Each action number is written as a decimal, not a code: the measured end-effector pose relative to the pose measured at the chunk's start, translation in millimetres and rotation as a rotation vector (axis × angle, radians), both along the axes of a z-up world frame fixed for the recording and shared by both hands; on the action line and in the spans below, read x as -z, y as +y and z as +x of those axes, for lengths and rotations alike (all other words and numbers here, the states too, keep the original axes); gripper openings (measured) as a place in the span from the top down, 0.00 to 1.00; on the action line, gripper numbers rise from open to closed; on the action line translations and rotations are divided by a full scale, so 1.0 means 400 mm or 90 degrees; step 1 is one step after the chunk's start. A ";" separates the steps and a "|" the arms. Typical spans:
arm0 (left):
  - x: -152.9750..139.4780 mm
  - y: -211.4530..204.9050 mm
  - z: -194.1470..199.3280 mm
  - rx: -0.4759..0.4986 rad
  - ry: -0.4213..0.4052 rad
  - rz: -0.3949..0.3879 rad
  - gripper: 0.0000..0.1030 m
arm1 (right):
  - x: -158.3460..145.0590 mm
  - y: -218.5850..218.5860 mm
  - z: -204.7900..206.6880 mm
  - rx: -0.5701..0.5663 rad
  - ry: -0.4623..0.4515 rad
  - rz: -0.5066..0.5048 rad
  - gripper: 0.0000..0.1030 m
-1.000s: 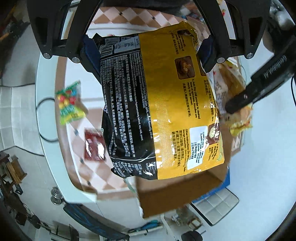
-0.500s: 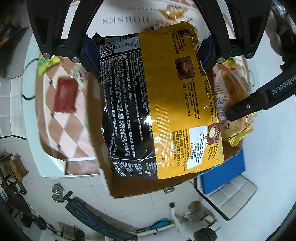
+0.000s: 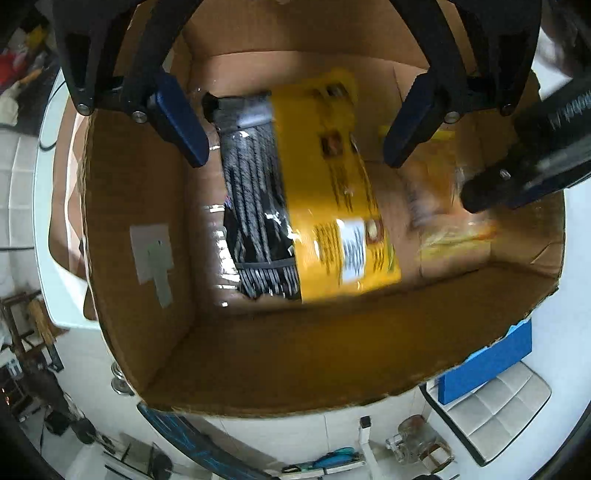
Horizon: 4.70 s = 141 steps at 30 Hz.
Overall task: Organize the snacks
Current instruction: 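Carry both packets into the cardboard box and open both tools, then withdraw both tools from the box toward the remaining snacks, then grasp the white wrapped bar with the left tool while the right grasps the panda packet, then lower both packets into the cardboard box and open both tools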
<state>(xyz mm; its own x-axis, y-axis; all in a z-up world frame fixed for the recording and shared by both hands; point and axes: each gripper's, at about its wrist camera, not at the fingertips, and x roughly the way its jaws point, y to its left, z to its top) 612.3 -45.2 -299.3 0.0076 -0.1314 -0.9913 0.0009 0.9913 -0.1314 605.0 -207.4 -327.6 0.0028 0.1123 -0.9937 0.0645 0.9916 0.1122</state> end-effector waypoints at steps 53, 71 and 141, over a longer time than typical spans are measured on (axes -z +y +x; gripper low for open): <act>-0.255 0.212 -0.694 -0.182 -0.140 0.085 0.14 | -0.209 -0.008 -0.640 -0.004 -0.003 0.112 0.04; 0.086 0.334 -0.742 -0.299 0.068 -0.017 0.14 | 0.164 0.109 -0.672 0.124 0.212 0.164 0.36; 0.164 0.013 -0.743 -0.073 0.072 0.082 0.46 | 0.092 -0.139 -0.678 -0.021 0.155 0.010 0.46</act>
<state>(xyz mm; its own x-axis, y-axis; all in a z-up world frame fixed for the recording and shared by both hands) 315.3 -39.9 -365.0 -0.0964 -0.0087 -0.9953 -0.1205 0.9927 0.0030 334.0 -263.0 -364.3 -0.2403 0.1236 -0.9628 0.0585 0.9919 0.1127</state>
